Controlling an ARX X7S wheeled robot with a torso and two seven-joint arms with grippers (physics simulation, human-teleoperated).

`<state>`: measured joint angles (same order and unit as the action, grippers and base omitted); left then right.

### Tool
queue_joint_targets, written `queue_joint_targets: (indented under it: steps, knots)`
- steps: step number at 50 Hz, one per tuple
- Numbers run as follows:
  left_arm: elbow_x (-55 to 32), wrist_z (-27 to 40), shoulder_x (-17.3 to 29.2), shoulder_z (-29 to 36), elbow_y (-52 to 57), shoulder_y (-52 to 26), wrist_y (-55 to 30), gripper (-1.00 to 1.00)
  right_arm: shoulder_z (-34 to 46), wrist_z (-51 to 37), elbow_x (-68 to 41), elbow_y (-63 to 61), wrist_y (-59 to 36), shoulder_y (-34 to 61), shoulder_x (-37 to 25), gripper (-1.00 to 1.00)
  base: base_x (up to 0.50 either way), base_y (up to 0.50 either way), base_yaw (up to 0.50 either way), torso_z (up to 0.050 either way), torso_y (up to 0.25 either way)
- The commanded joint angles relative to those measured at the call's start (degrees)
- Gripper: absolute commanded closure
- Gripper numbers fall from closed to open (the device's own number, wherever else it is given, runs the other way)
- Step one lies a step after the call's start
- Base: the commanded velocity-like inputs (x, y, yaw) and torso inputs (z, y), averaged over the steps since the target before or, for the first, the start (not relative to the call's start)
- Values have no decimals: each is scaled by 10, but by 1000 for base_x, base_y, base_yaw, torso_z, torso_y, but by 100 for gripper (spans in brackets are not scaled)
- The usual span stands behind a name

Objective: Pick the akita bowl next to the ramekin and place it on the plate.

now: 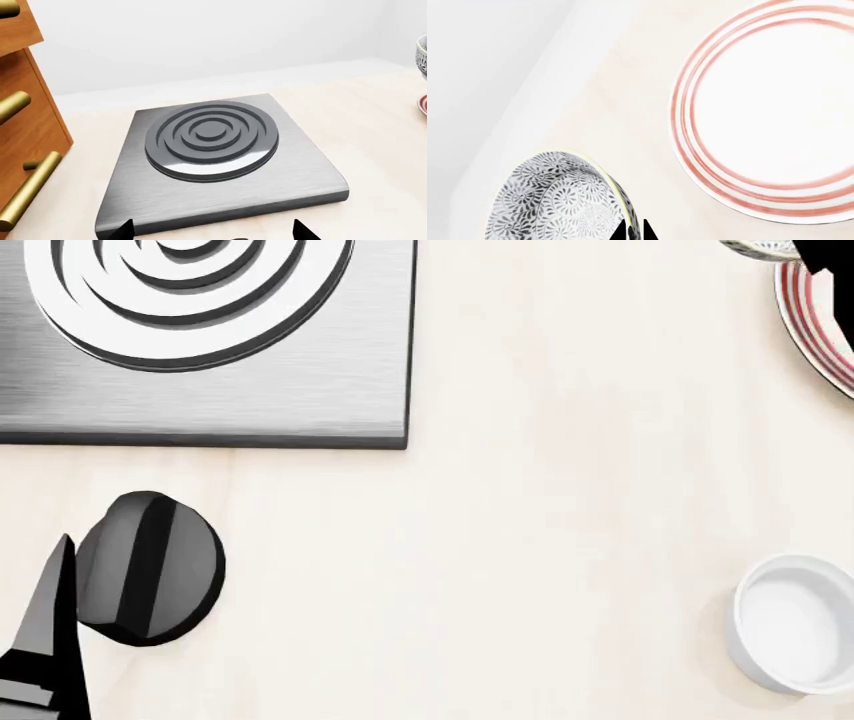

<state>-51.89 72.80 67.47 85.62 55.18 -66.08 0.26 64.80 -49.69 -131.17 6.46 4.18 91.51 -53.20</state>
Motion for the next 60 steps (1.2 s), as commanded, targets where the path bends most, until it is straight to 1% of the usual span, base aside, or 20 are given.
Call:
queue_joint_targets:
  steps: [1, 14, 38, 49, 60]
  knots:
    - [2, 0, 0, 0, 0, 2, 0, -100, -12, 6, 2, 4, 4, -3, -16, 100, 0, 0, 0, 0, 0]
    - [2, -1, 1, 0, -1, 4, 0, -100, -21, 4, -6, 5, 9, -9, -34, 100, 0, 0, 0, 1, 1]
    - [4, 1, -1, 0, 0, 6, -2, -100, -22, 13, -12, 48, -2, -21, -52, 100, 0, 0, 0, 0, 0]
    - [2, -1, 0, -2, -2, 6, -2, -100, -24, 21, -15, 79, -13, -14, -48, 100, 0, 0, 0, 0, 1]
    - [-1, -2, 1, -3, 0, 4, -5, -100, -13, 10, -10, 132, -45, 8, -32, 100, 0, 0, 0, 0, 1]
